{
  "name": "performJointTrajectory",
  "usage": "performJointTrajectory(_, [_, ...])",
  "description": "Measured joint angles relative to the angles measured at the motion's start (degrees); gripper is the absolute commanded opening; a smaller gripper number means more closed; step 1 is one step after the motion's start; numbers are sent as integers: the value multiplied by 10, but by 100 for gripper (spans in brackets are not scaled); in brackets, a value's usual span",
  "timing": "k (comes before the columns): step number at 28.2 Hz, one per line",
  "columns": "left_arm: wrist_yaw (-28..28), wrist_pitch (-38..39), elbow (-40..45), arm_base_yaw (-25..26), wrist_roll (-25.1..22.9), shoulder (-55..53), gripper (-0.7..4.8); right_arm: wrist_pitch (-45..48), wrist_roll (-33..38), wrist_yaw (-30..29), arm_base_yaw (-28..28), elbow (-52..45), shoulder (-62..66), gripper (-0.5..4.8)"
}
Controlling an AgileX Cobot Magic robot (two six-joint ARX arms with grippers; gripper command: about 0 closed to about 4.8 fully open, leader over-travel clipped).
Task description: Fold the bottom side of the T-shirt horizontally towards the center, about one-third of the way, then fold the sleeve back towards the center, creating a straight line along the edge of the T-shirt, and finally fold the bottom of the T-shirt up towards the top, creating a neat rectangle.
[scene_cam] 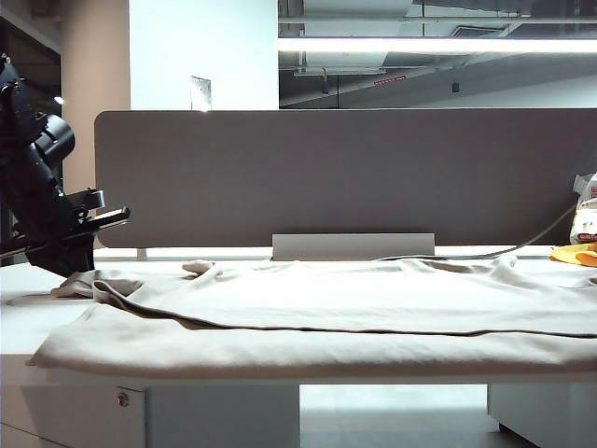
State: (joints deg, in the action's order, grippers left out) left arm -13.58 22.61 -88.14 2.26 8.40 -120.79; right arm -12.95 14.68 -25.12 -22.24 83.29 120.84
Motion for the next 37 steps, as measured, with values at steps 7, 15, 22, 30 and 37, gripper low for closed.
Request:
performJointTrajectory(7, [-15,45,-51,-21,-14,-1,-6,1,0,-26,0,5,-5,-2])
performJointTrajectory(15, [-21,55,-98,-81,-22,-1,-6,-37,1,-64,9,87,-7,-2])
performJointTrajectory(22, [-29,55,-100,-127,-22,-1,-6,-54,2,-93,39,113,-8,-2])
performJointTrajectory(30, [-30,55,-100,-169,-22,-1,-6,-67,5,-109,102,113,-9,-2])
performJointTrajectory(37, [-47,50,-100,-190,-22,-1,-6,-68,5,-110,154,113,-9,-2])
